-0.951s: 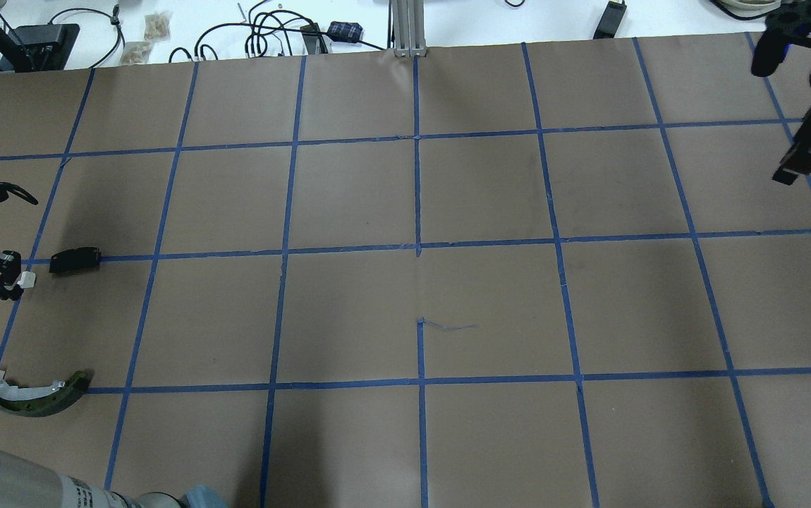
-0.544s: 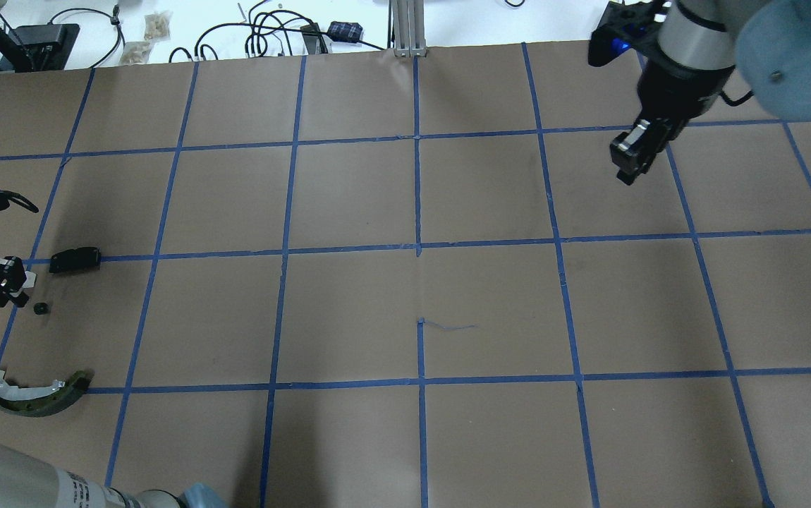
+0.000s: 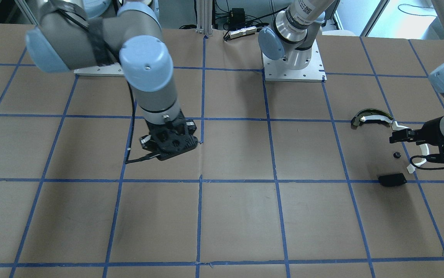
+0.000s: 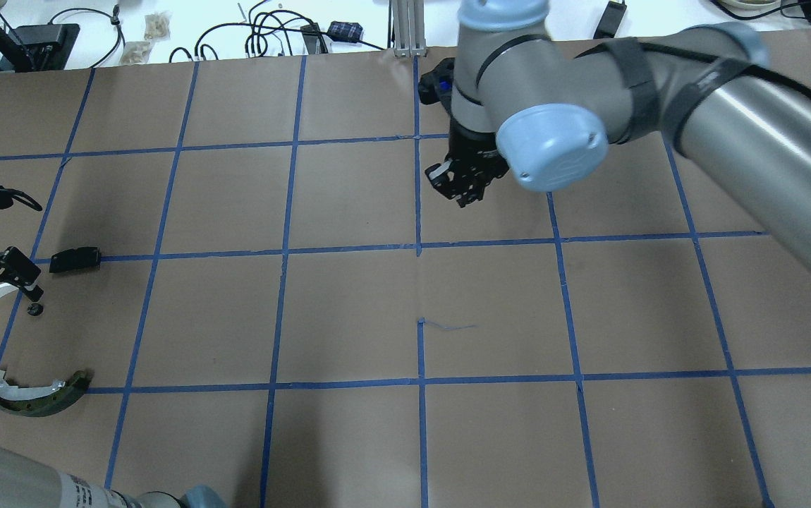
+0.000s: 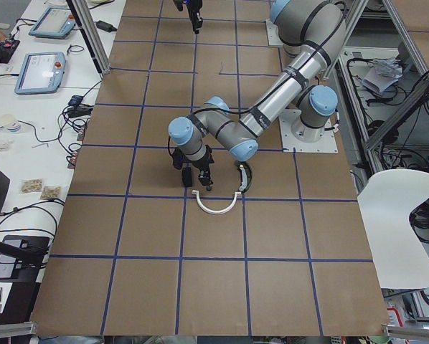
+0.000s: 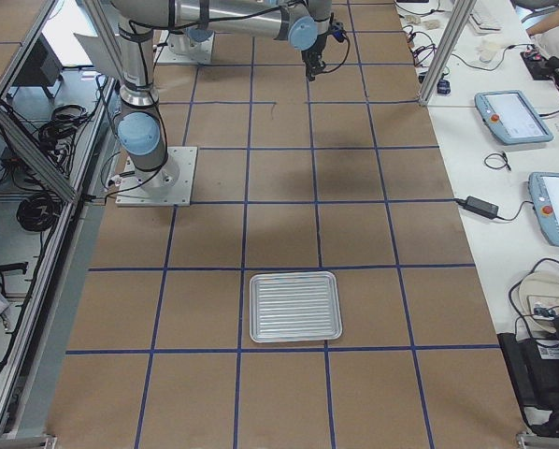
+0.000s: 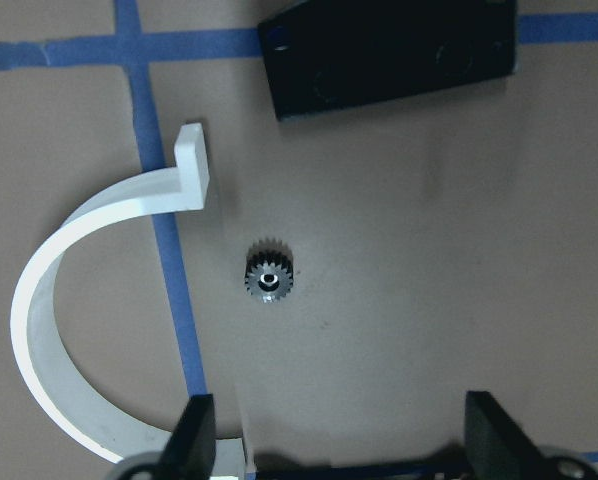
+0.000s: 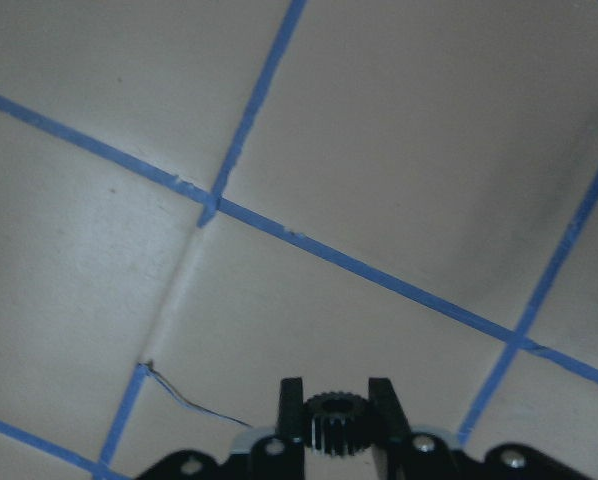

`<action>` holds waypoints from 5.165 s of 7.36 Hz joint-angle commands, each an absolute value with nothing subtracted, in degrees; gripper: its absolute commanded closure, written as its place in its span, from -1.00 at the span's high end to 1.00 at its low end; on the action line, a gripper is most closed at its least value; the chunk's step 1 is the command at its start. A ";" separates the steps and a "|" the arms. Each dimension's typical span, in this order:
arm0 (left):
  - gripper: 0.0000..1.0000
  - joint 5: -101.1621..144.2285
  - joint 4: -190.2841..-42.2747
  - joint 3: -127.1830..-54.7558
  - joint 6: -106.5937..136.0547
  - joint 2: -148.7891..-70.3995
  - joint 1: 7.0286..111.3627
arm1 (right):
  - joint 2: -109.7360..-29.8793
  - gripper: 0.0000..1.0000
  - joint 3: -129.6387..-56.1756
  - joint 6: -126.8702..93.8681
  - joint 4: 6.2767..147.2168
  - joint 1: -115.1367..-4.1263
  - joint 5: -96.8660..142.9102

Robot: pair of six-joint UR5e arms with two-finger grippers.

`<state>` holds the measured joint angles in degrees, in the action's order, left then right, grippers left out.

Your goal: Place bearing gear from tray to pile

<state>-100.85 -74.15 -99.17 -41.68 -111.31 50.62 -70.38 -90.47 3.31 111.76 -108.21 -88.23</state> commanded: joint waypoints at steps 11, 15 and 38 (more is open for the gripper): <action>1.00 -91.41 -64.35 -93.34 -13.44 -111.61 95.32 | -93.77 1.00 -92.01 -4.83 91.94 -88.96 -89.65; 1.00 -90.09 -58.28 -94.31 -15.12 -116.70 107.38 | -94.13 1.00 -92.64 -4.75 94.13 -89.21 -89.30; 1.00 -91.41 -64.42 -98.51 -23.83 -116.63 106.35 | -95.00 1.00 -86.54 -7.03 87.79 -89.56 -91.16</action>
